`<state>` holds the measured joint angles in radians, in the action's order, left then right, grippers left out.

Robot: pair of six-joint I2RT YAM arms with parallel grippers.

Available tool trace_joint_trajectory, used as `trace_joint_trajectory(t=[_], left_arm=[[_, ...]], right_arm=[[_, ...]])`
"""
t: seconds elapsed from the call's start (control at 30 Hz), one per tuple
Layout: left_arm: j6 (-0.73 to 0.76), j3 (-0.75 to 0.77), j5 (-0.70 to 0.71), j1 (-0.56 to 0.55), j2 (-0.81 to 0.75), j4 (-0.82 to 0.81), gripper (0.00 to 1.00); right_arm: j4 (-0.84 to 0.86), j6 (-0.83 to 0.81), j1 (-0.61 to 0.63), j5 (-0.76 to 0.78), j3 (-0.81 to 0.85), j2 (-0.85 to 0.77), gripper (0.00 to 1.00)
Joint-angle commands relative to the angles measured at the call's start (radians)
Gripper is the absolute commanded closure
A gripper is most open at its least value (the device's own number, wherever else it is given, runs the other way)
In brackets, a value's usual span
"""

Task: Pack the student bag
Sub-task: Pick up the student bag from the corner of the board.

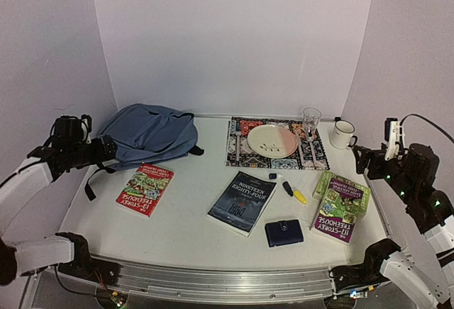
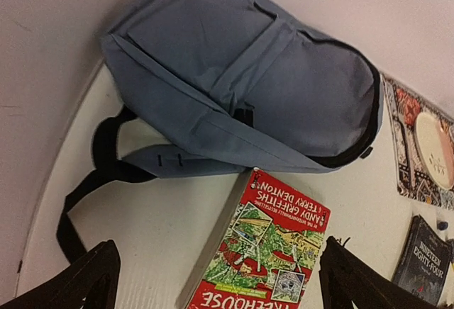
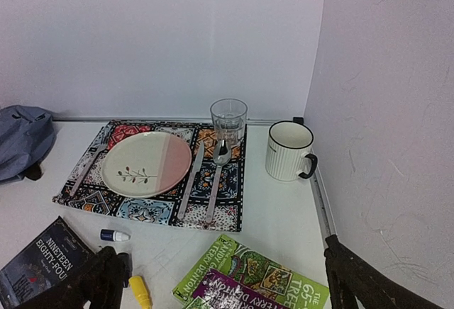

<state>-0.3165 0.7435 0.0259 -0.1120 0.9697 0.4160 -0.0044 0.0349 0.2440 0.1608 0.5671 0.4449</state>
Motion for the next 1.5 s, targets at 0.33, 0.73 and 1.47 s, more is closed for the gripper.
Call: trace_joint_trajectory(t=[0.33,0.73,1.47], left_arm=[[0.229,0.473,0.075,-0.217,0.66,-0.028,0.0],[0.285,0.853,0.025,-0.341,1.047,-0.014,0.01],[0.587,1.172,-0.118,-0.344,1.073,0.134,1.0]], right_arm=[[0.006,-0.027,0.004,-0.029,0.043,0.061,0.02],[0.006,-0.026,0.005,-0.072,0.05,0.093,0.02],[-0.032,-0.026,0.004,-0.192,0.149,0.179,0.02]])
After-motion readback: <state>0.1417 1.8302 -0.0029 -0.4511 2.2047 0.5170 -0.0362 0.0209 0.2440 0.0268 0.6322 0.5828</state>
